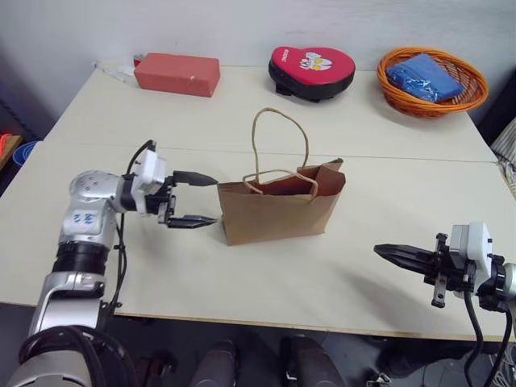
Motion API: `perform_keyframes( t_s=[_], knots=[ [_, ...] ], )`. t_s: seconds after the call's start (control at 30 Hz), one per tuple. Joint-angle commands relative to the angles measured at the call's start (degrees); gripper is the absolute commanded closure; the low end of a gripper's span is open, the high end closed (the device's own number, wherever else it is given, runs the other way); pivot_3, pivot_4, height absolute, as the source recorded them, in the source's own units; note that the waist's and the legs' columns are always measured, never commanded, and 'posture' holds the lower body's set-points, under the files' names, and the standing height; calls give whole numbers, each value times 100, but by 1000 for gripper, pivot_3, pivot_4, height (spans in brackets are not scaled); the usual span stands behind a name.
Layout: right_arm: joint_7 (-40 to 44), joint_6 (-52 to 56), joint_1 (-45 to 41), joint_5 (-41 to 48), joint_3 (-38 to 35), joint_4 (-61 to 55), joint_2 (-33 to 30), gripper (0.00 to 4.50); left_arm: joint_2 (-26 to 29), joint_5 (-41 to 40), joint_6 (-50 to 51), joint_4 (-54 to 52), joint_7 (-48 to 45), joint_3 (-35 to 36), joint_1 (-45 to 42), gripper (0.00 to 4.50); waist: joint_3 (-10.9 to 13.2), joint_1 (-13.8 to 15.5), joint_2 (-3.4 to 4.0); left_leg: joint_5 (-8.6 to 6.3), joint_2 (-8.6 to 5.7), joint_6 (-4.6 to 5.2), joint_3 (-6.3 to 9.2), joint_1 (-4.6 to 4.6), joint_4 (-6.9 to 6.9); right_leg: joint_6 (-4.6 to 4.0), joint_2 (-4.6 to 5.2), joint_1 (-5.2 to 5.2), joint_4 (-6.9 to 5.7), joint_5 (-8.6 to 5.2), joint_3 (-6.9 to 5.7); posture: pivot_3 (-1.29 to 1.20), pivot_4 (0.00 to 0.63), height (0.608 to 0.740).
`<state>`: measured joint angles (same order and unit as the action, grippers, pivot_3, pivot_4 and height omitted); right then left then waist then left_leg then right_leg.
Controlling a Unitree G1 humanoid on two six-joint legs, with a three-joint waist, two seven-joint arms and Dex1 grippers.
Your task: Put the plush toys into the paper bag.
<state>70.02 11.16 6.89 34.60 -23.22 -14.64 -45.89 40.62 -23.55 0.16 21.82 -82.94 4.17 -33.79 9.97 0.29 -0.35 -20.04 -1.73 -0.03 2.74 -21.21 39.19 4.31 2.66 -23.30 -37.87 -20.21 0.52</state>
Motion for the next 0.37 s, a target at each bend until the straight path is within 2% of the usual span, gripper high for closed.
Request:
perform_keyframes(
  t_s=[0.03, 0.2, 0.37],
  knots=[
    [269, -38, -94, 183, -290, 134, -278, 3937, 470, 50, 62, -836, 652, 697, 826, 0, 1, -39, 0, 0, 2, 0, 4, -1, -1, 0, 0, 0, 1, 0, -3, 0, 150, 740],
    [1004, -881, -267, -146, -203, 755, -511, 2229, 886, 230, -242, -1713, 1240, 1636, 2600, 0, 1, -34, 0, -1, 5, 1, 1, 4, -8, 0, 1, 5, 7, 0, 0, 0, 150, 740],
    [1371, -1721, -462, -493, -41, 1497, -497, 538, 1035, 135, -292, -1883, 1285, 2056, 3434, 0, 1, 59, -1, -7, 4, 12, 2, 11, -7, -1, 7, 21, 20, 0, -4, 0, 150, 740]
  ],
)
